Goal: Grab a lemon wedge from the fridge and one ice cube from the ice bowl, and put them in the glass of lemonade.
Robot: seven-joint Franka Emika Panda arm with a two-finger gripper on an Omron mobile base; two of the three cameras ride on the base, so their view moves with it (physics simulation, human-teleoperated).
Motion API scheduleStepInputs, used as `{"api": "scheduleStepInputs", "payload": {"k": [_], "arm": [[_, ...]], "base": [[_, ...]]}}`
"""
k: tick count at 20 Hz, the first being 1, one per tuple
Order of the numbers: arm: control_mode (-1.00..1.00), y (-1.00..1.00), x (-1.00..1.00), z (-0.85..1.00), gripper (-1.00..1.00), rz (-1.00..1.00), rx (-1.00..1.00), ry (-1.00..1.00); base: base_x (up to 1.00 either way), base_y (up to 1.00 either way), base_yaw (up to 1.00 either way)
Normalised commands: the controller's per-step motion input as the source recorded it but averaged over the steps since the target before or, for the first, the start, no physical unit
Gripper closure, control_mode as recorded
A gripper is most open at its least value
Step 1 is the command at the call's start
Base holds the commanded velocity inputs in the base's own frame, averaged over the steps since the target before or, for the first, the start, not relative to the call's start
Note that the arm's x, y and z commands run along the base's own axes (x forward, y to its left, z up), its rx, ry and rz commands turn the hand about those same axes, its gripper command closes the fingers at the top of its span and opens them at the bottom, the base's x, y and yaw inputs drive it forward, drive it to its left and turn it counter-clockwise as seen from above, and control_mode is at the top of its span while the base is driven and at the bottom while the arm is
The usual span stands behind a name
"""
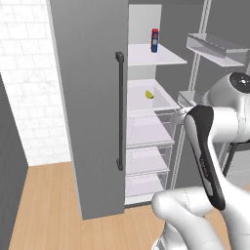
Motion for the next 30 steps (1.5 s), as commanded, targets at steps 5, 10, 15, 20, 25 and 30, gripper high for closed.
{"api": "scheduleStepInputs", "payload": {"k": [5,10,15,20,25,30], "arm": [[-1.0,-0.08,0.28,0.0,-1.0,-0.02,0.0,0.23],[-1.0,-0.23,0.23,-0.03,-1.0,-0.1,0.0,0.42],[-1.0,-0.14,-0.27,-0.04,-1.0,-0.17,0.03,0.15],[-1.0,0.0,-0.71,-0.04,-1.0,-0.06,0.04,-0.04],[-1.0,0.0,-0.23,0.0,-1.0,-0.01,0.0,0.0],[-1.0,0.0,-0.15,0.0,-1.0,0.0,0.01,-0.01]], "base": [[0.0,0.0,0.0],[0.0,0.0,0.0],[0.0,0.0,0.0],[0.0,0.0,0.0],[0.0,0.0,0.0],[0.0,0.0,0.0]]}}
